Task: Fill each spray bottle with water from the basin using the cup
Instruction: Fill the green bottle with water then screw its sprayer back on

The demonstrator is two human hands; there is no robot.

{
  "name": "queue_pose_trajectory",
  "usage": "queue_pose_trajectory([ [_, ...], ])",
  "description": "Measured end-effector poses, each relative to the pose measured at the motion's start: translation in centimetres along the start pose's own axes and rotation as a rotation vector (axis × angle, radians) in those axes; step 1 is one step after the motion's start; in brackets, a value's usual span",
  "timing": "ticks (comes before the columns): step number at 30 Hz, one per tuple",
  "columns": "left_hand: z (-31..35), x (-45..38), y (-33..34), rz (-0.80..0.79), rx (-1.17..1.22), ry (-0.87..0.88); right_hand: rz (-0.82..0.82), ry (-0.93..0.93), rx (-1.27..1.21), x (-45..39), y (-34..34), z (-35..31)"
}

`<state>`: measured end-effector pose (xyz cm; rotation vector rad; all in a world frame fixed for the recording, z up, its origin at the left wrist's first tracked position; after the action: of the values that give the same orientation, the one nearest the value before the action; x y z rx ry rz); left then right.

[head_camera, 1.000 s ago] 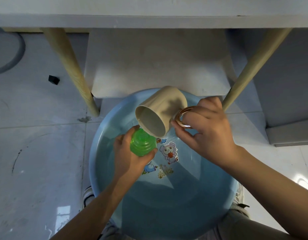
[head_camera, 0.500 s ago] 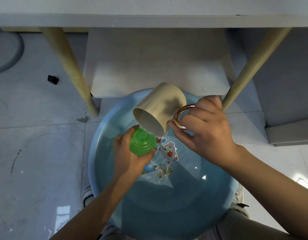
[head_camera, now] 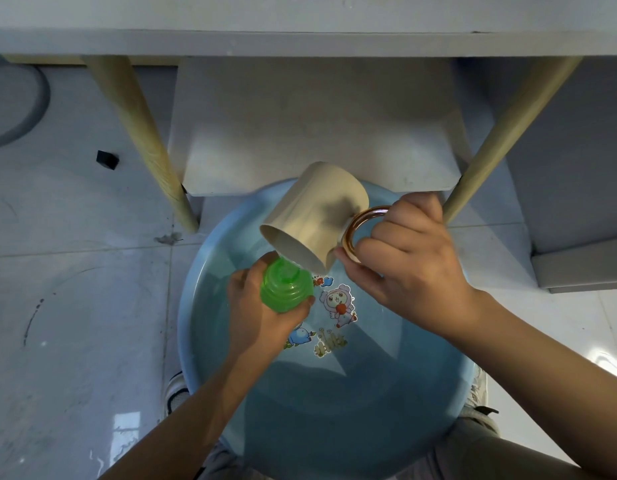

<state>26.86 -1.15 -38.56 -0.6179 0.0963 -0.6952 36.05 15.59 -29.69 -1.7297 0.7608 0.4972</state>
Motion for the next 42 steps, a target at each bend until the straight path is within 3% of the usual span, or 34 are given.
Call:
queue_pose_trajectory([
  [28, -1.6, -0.6, 0.4, -0.037, -0.030, 0.019, -0.042, -0.037, 0.005, -0.1, -0.1, -0.5],
  [32, -0.6, -0.1, 0.2, -0.013, -0.014, -0.038, -0.029, 0.080, -0.027, -0.1, 0.0, -0.3],
  [39, -0.5, 0.3, 0.1, 0.021, 0.035, -0.078, -0.034, 0.601, -0.043, 1.1, 0.9, 1.1],
  [42, -0.6, 0.5, 0.0, 0.022, 0.072, -0.072, -0.111, 0.599, 0.054, 2.4, 1.8, 2.5],
])
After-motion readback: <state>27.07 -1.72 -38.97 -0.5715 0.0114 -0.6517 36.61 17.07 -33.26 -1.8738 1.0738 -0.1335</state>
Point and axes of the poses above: each hand's wrist, its own x-axis away from the middle knuckle, its own y-axis out of the palm, z = x × y, the point moved 1 cm from there along -x, towards the middle knuckle, and after that the axes turned 10 degrees about y, right-handed, at the moved point
